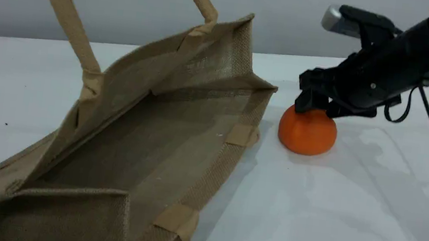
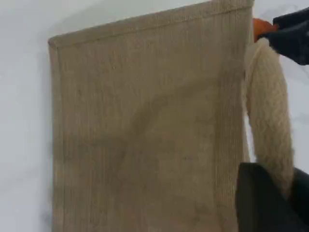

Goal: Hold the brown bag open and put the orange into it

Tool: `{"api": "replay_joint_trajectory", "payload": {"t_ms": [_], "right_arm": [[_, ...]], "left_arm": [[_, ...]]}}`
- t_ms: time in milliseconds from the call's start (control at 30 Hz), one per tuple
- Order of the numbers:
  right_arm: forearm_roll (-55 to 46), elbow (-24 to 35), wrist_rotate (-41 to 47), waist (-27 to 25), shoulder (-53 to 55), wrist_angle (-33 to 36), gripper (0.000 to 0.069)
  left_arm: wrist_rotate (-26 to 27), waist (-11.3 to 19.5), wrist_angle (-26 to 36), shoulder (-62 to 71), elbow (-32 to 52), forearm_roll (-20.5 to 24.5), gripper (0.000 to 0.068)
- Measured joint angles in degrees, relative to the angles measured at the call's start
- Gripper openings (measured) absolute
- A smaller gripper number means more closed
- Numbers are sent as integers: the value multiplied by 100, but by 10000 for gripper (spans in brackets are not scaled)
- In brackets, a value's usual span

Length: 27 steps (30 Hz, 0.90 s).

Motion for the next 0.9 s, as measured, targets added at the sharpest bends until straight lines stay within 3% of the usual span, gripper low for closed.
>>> {"api": "replay_joint_trajectory", "payload": {"t_ms": [167, 233, 333, 400, 567, 733, 900], "right_arm": [[0, -115, 0, 28, 276, 16, 374], [0, -115, 0, 28, 295, 23, 295], [0, -115, 0, 28, 264, 23, 111], [0, -115, 0, 28, 190, 1, 46], [-6, -4, 0, 32, -237, -396, 29], [-6, 524, 0, 21, -1008, -1009, 29], [-6, 1234, 0, 21, -1876, -711, 29]], "left_arm": [[5, 0, -78, 0, 0, 4, 92], [4, 0, -78, 0, 0, 6, 92], [4, 0, -78, 6, 0, 6, 92], [4, 0, -90, 9, 0, 14, 92], [6, 0, -207, 9, 0, 180, 92], [6, 0, -224, 12, 0, 250, 92], [6, 0, -536, 29, 0, 269, 92]]}}
